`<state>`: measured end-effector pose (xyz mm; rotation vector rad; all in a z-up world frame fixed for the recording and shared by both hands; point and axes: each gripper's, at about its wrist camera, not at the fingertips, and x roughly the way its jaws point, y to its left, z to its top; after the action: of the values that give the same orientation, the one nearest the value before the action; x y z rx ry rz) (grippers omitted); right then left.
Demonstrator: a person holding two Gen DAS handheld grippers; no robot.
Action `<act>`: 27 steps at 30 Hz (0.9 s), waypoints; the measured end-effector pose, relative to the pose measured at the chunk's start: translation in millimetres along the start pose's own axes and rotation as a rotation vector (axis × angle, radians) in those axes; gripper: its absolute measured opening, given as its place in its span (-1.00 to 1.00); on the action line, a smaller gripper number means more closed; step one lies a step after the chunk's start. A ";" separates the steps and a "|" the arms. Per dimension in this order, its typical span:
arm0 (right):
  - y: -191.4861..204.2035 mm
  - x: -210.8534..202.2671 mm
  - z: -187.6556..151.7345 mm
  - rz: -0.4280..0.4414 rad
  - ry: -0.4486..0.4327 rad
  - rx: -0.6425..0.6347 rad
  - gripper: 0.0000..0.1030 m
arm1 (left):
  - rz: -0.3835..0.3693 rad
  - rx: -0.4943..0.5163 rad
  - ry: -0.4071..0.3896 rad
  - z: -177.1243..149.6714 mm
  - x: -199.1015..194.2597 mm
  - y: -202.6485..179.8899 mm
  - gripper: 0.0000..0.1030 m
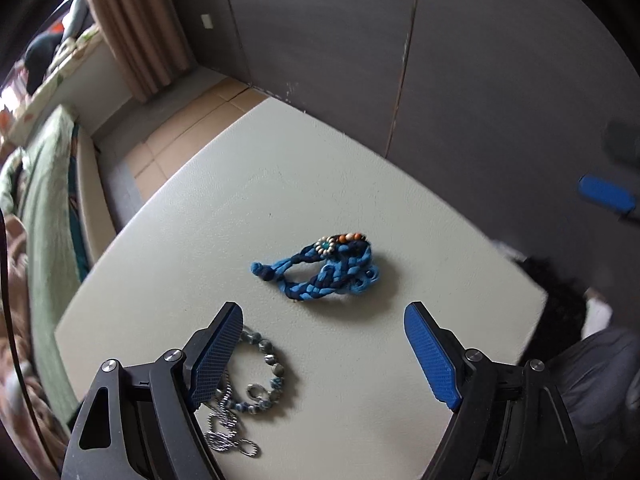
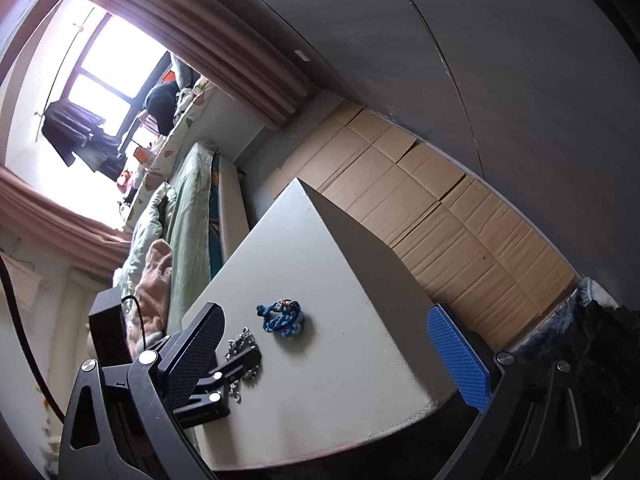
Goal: Organize jewelry
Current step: 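Reach and grasp the blue braided bracelet with the left tool, then lift the blue braided bracelet and carry it over the black box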
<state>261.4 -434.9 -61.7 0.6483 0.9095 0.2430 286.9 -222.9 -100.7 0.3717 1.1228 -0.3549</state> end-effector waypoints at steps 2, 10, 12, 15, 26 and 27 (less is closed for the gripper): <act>-1.6 -0.9 0.8 0.002 0.000 0.004 1.00 | 0.022 0.031 0.011 0.5 4.7 -2.8 0.62; -1.8 7.3 -0.3 -0.008 0.028 0.019 1.00 | 0.073 0.079 0.060 9.2 31.7 -2.5 0.62; -9.5 14.6 -1.0 -0.009 0.051 0.066 1.00 | 0.074 0.086 0.062 12.2 37.5 -1.3 0.62; -19.6 16.5 -1.8 0.007 0.063 0.121 1.00 | 0.061 0.090 0.045 16.8 41.8 -0.2 0.62; -32.4 11.9 -2.7 0.011 0.049 0.186 1.00 | -0.102 -0.027 0.056 17.2 45.2 19.1 -0.18; -31.3 12.8 -2.9 0.013 0.051 0.183 1.00 | -0.099 -0.034 0.058 16.7 43.5 20.0 -0.26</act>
<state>264.6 -452.5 -90.5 0.8203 0.9844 0.1894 326.4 -216.7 -132.0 0.2982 1.2058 -0.4136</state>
